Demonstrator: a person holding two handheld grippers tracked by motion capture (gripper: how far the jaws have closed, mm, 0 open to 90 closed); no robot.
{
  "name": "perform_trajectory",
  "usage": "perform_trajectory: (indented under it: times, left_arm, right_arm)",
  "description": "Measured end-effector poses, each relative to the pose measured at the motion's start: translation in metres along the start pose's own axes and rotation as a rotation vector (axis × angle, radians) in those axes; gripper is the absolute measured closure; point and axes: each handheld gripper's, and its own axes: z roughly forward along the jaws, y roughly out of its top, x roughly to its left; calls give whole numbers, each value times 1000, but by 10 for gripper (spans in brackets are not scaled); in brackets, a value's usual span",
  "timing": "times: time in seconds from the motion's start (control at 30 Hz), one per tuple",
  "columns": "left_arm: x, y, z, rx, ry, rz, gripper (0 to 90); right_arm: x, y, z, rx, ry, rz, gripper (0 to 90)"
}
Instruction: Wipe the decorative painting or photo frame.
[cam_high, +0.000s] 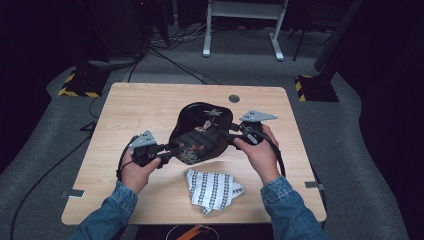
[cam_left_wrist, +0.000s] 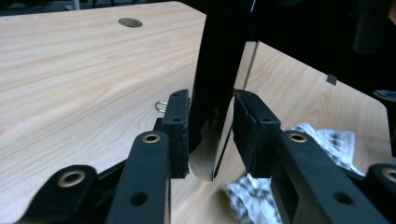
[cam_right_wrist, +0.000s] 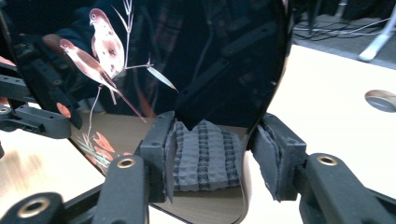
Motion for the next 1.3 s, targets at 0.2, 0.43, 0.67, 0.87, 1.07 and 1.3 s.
perform_trajectory:
  times: [0.2,0.43,0.67,0.87,1.07,1.3]
  left_arm:
    - [8,6,13,11,12,26,617]
    - [18,10,28,37,-8,43,573]
    - [24,8,34,47,-26,32,543]
    - [29,10,36,37,-44,7,525]
    - [34,9,42,0,-49,-12,478]
    - [33,8,38,-25,-38,-27,457]
  right_arm:
    - [3,-6,-12,-14,-56,-1,575]
    - [3,-16,-18,-10,-101,26,604]
    - [4,-27,-17,-3,-107,76,622]
    - [5,-32,-18,-1,-103,117,625]
    - [6,-38,-19,-15,-94,134,613]
    - [3,-42,-21,-50,-78,125,538]
